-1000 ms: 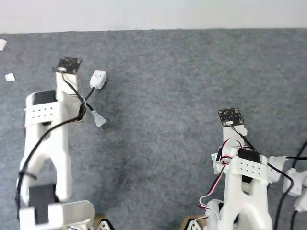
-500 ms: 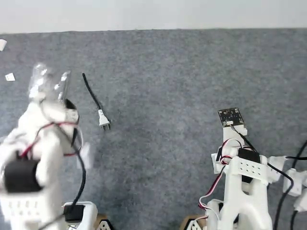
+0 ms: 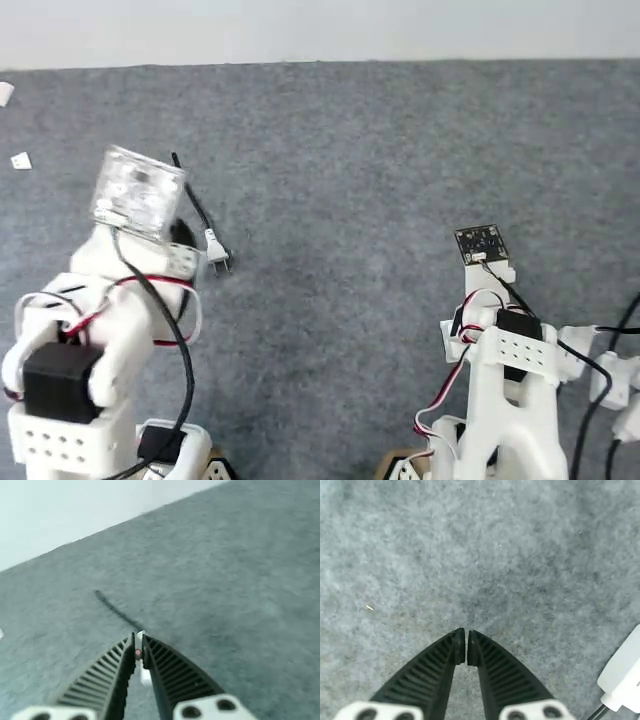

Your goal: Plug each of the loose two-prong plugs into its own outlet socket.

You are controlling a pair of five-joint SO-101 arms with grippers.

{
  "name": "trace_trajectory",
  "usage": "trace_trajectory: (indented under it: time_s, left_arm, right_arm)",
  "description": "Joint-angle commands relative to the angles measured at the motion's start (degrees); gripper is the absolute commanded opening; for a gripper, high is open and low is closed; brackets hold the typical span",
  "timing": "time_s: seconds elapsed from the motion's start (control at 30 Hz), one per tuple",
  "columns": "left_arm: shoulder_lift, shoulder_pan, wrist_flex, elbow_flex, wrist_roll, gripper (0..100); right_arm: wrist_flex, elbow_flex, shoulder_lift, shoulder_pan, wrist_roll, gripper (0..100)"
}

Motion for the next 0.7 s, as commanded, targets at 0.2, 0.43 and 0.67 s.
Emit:
trace_trajectory:
  time_s: [0.2,0.43,0.67]
  left_arm:
    - [-0.2,15.6,-0.3,1.9,0.4,1]
    - [-0.4,22.5,-8.1,14.5,0.4,1]
    - [-3.3,33.0,-9.0,13.8,0.4,1]
  right_arm:
    - [-1.1,-0.2,0.2,-0.6,-0.3,1.0]
    - [-1.1,-0.2,0.2,-0.5,-0.4,1.0]
    - [-1.1,-0.2,0.2,-0.5,-0.4,1.0]
